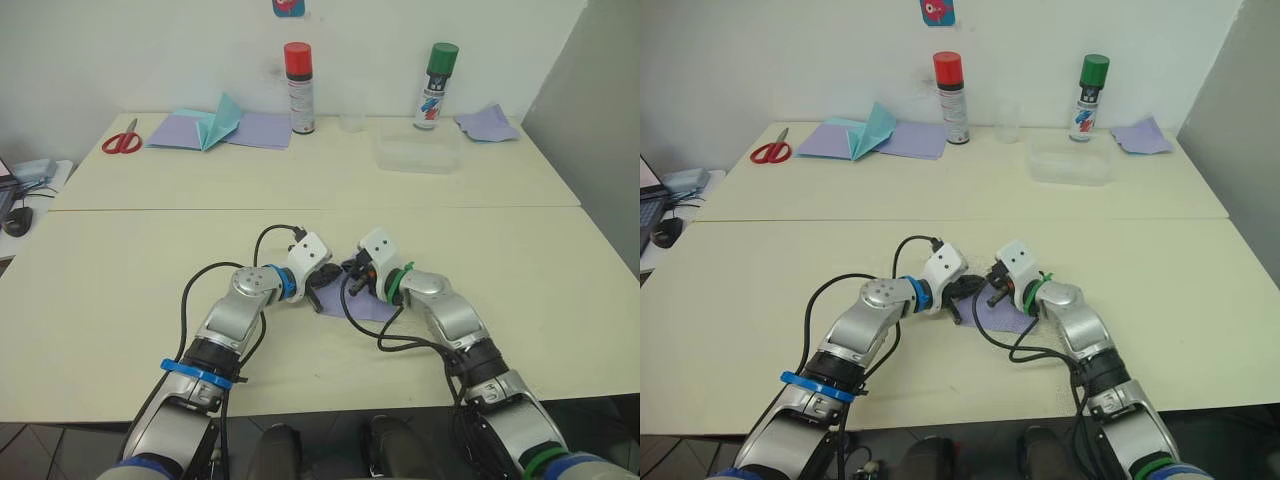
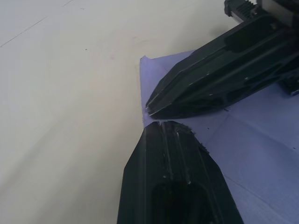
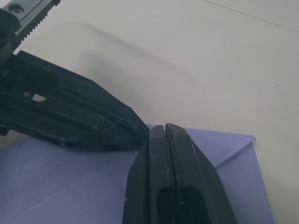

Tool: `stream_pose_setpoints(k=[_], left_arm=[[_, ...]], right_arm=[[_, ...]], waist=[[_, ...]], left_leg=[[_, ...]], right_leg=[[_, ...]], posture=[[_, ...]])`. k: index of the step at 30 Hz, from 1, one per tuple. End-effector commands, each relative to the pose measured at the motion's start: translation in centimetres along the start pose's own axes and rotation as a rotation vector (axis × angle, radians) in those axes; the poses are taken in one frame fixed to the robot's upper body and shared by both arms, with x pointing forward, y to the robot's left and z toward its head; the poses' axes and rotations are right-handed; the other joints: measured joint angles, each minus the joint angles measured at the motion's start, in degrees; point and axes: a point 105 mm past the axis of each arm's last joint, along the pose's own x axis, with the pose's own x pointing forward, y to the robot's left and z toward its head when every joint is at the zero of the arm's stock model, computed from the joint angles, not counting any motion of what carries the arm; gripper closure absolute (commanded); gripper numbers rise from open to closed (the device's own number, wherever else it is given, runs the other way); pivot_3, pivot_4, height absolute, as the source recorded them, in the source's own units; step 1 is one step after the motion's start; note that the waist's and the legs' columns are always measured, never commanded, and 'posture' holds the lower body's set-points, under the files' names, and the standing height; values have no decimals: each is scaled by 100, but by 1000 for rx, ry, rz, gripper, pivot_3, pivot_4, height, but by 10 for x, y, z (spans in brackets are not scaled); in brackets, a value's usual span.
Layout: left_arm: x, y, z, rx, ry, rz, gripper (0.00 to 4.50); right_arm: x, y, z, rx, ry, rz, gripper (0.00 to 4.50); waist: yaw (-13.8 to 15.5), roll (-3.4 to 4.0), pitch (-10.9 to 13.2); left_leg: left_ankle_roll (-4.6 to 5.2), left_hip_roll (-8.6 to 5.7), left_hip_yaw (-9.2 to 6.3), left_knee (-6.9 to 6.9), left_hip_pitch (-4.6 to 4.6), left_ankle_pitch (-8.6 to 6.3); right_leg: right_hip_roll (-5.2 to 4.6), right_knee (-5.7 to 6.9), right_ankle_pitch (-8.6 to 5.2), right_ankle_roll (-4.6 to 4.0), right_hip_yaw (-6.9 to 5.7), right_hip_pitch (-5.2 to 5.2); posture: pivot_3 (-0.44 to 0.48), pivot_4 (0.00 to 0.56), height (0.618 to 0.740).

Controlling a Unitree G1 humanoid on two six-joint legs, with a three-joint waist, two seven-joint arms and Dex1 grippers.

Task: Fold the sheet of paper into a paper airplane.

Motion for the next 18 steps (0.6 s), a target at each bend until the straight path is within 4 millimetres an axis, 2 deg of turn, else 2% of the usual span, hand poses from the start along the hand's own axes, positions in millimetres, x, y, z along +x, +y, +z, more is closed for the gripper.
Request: stream_pose_setpoints(k=[1, 5, 11, 18], left_arm=[[2, -4, -18, -18, 71, -10, 4480], [2, -7, -20, -25, 80, -25, 4480], [0, -4, -29, -36, 120, 7, 4480], [-2, -5, -32, -41, 136, -2, 4480]], right_arm=[[5, -3, -3, -8, 16, -25, 4500], [5, -14, -12, -10, 65, -85, 4500], [2, -24, -14, 8, 69, -129, 4500], [-9, -40, -30, 62, 88, -212, 4500]], waist=[[1, 0, 0], [-2, 1, -1], [-2, 1, -6], [2, 4, -14]], left_leg=[[0, 0, 0, 0, 0, 0], [0, 1, -2, 0, 2, 0], [0, 1, -2, 1, 8, 0], [0, 1, -3, 0, 16, 0]], right_leg=[[0, 0, 0, 0, -1, 1], [0, 0, 0, 0, -1, 3], [-2, 1, 0, 0, -1, 10], [-5, 0, 0, 0, 0, 17]], posture=[[0, 150, 740], [0, 150, 740], [0, 150, 740], [0, 150, 740]])
